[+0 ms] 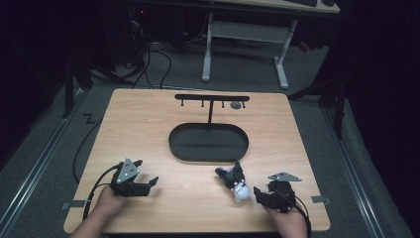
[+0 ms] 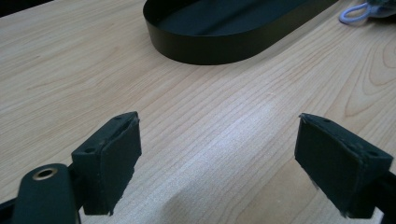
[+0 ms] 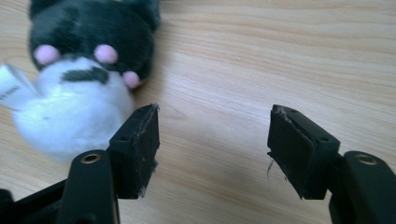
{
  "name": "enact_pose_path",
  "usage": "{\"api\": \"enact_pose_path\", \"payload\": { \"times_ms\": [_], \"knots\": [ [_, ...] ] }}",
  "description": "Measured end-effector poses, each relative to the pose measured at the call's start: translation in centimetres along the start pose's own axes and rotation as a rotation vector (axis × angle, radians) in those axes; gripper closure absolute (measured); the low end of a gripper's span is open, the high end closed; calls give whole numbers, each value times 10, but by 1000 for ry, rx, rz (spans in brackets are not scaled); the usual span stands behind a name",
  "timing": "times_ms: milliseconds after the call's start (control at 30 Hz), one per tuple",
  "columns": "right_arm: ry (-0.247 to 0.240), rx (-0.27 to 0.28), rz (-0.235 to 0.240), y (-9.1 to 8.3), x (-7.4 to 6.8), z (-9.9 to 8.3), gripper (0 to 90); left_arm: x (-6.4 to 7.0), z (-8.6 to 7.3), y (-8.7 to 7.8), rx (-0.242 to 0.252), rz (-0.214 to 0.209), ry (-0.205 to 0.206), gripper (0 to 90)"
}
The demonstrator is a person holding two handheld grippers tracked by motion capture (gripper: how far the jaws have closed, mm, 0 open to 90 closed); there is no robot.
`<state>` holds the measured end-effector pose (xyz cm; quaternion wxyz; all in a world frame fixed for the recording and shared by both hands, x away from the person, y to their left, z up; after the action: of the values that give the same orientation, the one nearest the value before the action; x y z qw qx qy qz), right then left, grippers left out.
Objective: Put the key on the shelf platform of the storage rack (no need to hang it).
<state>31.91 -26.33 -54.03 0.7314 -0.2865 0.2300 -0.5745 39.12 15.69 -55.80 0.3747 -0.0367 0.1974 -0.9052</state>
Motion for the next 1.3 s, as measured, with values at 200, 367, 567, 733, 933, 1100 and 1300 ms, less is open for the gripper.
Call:
{"api": "enact_pose_path", "payload": {
  "times_ms": [200, 367, 567, 733, 933, 1100, 1300],
  "knots": [
    [-4, -62, 5, -1, 5, 2, 320, 1, 0, 1, -9, 5, 9, 154],
    [-31, -94, 12, 0, 0, 8, 321, 1, -1, 1, -11, 3, 9, 154],
    [-113, -146, 6, 1, -6, 13, 325, 1, -1, 1, -12, 1, 11, 154],
    [-152, -167, -5, 2, -10, 20, 324, 1, -1, 1, -13, 3, 9, 154],
    [-224, -246, -9, 3, -17, 27, 322, 1, -1, 0, -16, 3, 10, 154],
    [-219, -287, 3, 2, -18, 29, 322, 1, -1, 0, -13, 3, 7, 154],
    [-207, -347, 19, -1, -19, 33, 322, 1, -1, 0, -12, 2, 6, 154]
  ]
}}
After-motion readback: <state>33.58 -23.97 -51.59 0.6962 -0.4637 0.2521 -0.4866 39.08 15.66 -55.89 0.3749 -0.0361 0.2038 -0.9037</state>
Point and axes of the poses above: each handheld gripper's, and its own axes: y roughly forward along the jaws, z roughly out of its top, x roughly to its right, the point moved 6 cm from there along y, roughly forward along the jaws, and after that the axes turned 9 degrees about x, right-handed, at the moved point
